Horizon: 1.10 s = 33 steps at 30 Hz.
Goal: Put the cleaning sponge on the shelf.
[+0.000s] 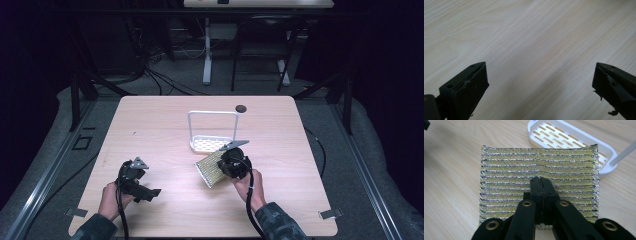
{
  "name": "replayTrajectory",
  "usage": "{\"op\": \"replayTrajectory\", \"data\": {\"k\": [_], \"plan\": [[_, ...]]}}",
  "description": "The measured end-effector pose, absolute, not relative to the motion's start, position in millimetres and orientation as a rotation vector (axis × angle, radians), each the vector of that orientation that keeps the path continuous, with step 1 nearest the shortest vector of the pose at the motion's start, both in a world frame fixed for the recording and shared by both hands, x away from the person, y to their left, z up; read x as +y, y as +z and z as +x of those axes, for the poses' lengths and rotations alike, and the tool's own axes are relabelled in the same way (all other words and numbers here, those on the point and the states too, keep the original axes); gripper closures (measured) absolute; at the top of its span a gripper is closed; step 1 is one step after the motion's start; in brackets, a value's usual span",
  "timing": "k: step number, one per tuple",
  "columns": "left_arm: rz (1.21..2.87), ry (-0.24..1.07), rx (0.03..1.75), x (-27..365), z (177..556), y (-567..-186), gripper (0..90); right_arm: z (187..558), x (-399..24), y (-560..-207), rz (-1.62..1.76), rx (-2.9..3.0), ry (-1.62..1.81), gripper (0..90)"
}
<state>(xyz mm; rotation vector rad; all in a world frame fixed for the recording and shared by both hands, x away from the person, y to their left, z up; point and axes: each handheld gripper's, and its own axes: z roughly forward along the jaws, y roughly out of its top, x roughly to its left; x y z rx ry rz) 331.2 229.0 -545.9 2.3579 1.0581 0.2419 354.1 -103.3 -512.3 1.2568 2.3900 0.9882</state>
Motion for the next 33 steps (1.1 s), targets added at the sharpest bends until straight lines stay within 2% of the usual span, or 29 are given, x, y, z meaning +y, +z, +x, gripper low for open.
{"op": "replayTrajectory", "data": {"k": [18, 33], "plan": [[2.364, 0.283, 1.079, 227.6, 330.8, -544.7, 0.9, 368.7, -93.3, -506.7, 1.33, 2.29, 1.032, 90.0], [2.355, 0.304, 1.111, 231.8, 330.3, -544.6, 1.7, 381.2, -86.6, -515.8, 1.46, 2.141, 1.097, 90.0]]}}
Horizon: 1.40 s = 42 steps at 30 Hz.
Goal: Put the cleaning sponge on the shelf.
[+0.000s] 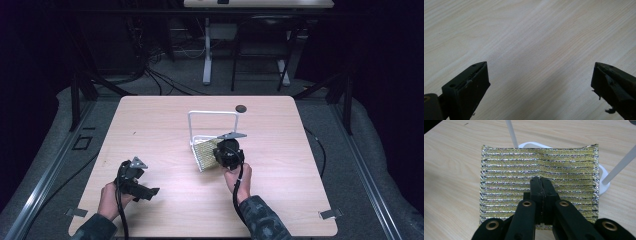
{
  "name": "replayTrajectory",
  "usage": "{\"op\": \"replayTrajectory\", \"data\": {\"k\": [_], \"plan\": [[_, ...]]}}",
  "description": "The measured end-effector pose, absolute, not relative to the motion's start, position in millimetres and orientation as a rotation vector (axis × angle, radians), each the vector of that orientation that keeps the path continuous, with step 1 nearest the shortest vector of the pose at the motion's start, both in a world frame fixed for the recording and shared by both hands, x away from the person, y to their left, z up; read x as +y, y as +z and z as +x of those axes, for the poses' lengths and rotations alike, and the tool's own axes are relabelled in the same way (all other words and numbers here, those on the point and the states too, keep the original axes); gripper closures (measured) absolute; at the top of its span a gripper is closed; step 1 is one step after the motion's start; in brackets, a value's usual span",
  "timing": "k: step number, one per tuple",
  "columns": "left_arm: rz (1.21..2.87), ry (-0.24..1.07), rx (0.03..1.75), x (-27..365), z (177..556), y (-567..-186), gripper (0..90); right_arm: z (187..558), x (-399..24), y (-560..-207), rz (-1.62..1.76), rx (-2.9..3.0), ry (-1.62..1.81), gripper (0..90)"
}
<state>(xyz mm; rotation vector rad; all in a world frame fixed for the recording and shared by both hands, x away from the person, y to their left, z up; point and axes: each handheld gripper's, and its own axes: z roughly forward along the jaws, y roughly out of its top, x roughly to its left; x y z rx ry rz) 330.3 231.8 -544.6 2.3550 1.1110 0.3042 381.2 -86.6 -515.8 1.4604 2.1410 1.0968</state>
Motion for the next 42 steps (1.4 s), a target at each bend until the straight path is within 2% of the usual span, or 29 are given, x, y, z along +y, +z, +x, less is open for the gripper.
{"op": "replayTrajectory", "data": {"k": [42], "plan": [[2.351, 0.296, 1.099, 232.9, 329.6, -543.5, 1.9, 415.2, -65.9, -528.3, 1.66, 1.846, 1.052, 90.0]]}}
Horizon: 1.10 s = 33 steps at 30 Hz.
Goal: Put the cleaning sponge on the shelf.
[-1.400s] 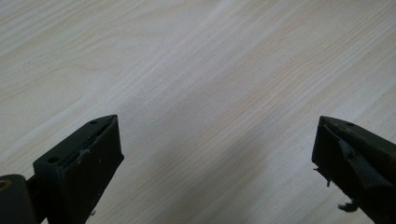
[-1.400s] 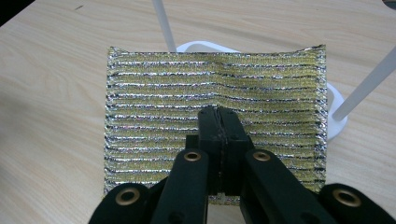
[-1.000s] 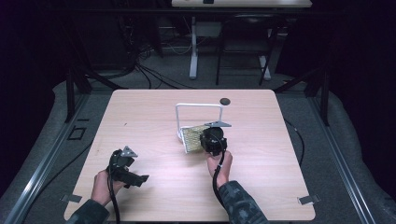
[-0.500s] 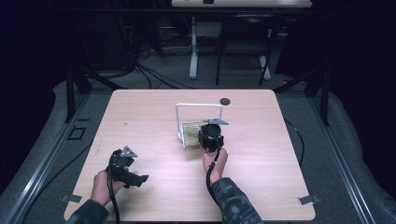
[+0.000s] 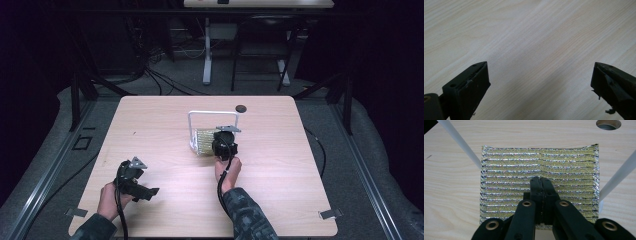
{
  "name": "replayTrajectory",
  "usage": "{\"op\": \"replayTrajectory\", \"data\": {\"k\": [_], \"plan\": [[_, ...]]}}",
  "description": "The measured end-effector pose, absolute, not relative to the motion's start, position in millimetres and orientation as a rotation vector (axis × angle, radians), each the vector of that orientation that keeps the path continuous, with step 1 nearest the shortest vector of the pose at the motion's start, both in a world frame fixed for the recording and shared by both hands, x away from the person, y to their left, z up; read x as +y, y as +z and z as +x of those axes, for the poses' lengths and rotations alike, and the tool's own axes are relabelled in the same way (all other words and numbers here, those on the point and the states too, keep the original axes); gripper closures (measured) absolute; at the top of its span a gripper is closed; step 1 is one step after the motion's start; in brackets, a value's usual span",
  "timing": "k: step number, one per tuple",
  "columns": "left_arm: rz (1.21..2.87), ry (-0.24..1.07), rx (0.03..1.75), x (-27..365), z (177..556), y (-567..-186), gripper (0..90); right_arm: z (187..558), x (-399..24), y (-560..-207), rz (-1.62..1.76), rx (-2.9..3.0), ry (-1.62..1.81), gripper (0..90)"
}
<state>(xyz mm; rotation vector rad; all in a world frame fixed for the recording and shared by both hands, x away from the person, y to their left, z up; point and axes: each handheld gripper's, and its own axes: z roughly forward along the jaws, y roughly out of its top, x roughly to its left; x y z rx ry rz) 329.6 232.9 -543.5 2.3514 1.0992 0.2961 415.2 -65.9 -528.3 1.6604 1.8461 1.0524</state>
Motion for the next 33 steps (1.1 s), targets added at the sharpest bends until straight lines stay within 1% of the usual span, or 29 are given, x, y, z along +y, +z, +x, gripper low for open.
{"op": "replayTrajectory", "data": {"k": [17, 33], "plan": [[2.369, 0.276, 1.087, 232.5, 328.8, -544.9, 2.0, 435.8, -52.0, -540.6, 1.726, 1.838, 0.995, 90.0], [2.369, 0.276, 1.086, 232.0, 329.1, -545.4, 3.4, 438.9, -47.5, -547.4, 1.71, 1.856, 0.968, 88.7]]}}
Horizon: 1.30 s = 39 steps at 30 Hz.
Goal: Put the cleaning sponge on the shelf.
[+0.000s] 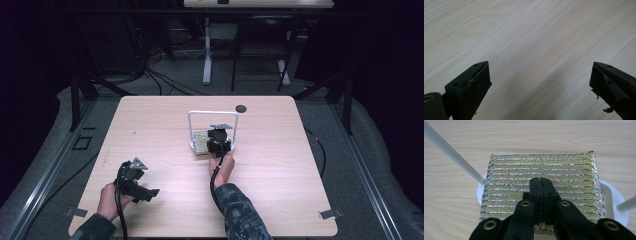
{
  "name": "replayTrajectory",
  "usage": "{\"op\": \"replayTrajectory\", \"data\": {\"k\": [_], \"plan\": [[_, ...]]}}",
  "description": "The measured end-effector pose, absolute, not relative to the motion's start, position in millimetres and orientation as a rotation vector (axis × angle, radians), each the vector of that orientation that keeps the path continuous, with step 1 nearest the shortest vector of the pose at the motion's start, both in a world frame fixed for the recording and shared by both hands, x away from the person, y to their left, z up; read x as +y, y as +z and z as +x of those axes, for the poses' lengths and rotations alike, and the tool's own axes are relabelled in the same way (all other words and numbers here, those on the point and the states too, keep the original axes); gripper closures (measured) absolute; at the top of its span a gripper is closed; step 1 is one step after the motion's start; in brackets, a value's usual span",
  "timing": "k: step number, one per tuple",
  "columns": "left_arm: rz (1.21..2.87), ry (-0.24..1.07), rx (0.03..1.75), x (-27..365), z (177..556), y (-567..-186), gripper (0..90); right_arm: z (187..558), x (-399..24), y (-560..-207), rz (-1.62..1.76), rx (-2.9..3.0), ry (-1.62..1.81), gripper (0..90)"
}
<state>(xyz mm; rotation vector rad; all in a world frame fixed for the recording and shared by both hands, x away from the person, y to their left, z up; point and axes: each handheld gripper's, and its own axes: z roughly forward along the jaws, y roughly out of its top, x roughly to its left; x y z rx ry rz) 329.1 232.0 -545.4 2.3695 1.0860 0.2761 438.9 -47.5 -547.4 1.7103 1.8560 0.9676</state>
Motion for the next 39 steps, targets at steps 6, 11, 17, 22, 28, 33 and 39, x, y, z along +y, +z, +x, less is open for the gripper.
{"op": "replayTrajectory", "data": {"k": [6, 11, 17, 22, 28, 33, 39], "plan": [[2.369, 0.27, 1.09, 232.8, 330.4, -546.4, 3.3, 441.3, -47.6, -548.1, 1.689, 1.857, 0.969, 88.5], [2.362, 0.278, 1.093, 233.4, 328.1, -545.4, 3.2, 439.1, -48.1, -546.4, 1.67, 1.863, 0.976, 85.5], [2.362, 0.28, 1.097, 233.0, 328.5, -545.3, 3.1, 432.7, -50.5, -537.7, 1.647, 1.875, 1.007, 79.7], [2.365, 0.274, 1.094, 233.0, 328.6, -545.2, 3.0, 426.2, -51.4, -527.6, 1.612, 1.903, 1.037, 73.2], [2.36, 0.285, 1.096, 232.7, 327.8, -544.6, 2.8, 412.9, -57.1, -514.4, 1.575, 1.973, 1.06, 57.1], [2.364, 0.281, 1.091, 230.8, 328.2, -544.4, 2.6, 406.6, -62.9, -510.0, 1.551, 2.016, 1.07, 48.3], [2.366, 0.281, 1.089, 230.5, 328.6, -544.6, 2.6, 398.0, -75.6, -502.1, 1.528, 2.066, 1.106, 38.4]]}}
